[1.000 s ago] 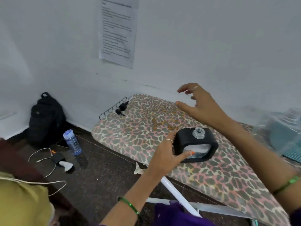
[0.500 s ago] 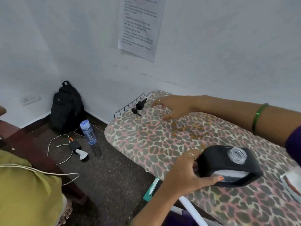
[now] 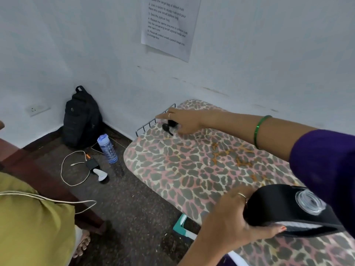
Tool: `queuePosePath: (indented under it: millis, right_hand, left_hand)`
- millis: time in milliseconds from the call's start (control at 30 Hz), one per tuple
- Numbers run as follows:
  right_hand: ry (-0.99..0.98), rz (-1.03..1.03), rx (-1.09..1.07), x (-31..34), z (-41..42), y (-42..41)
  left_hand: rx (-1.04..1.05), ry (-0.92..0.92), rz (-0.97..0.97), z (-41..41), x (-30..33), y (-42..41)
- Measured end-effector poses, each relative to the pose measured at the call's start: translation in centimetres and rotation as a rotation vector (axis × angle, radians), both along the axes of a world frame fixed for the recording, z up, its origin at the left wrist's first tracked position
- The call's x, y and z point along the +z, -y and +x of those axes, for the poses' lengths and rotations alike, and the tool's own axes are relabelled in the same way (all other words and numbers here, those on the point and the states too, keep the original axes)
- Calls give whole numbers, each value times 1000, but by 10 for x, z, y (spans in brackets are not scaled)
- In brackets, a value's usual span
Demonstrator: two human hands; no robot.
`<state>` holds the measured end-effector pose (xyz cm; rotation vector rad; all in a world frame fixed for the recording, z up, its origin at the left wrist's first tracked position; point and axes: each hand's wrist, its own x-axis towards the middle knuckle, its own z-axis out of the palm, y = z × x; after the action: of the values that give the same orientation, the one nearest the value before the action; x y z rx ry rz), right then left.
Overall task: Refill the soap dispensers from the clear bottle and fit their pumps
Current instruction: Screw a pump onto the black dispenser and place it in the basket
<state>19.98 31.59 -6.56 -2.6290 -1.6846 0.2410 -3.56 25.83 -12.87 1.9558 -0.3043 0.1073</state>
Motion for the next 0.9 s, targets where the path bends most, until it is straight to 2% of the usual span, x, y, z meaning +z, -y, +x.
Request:
queuePosePath:
  millis: [167,400,500,700,833,900]
  right_hand:
    - [80,-91,-57,-2,-2,4]
    - [41,70,-112,47,-21,56]
    - [23,179,-229,83,-45,93]
    - [-132,735,-405,144,-134,180]
    - [-149,1214,-452,150,-186,237]
    - [-150,1383,-471,146,-210,260]
  left_hand:
    - [-1,30,-23,-1,2,1]
    - [-40,32,-61,-3,5,1]
    - [-40,13,-84,-4,4,3]
    - [-32,0,-86,-2,-2,3]
    - [-6,45,-75,-5,2,5]
    - [-1,47,-83,-8,5,5]
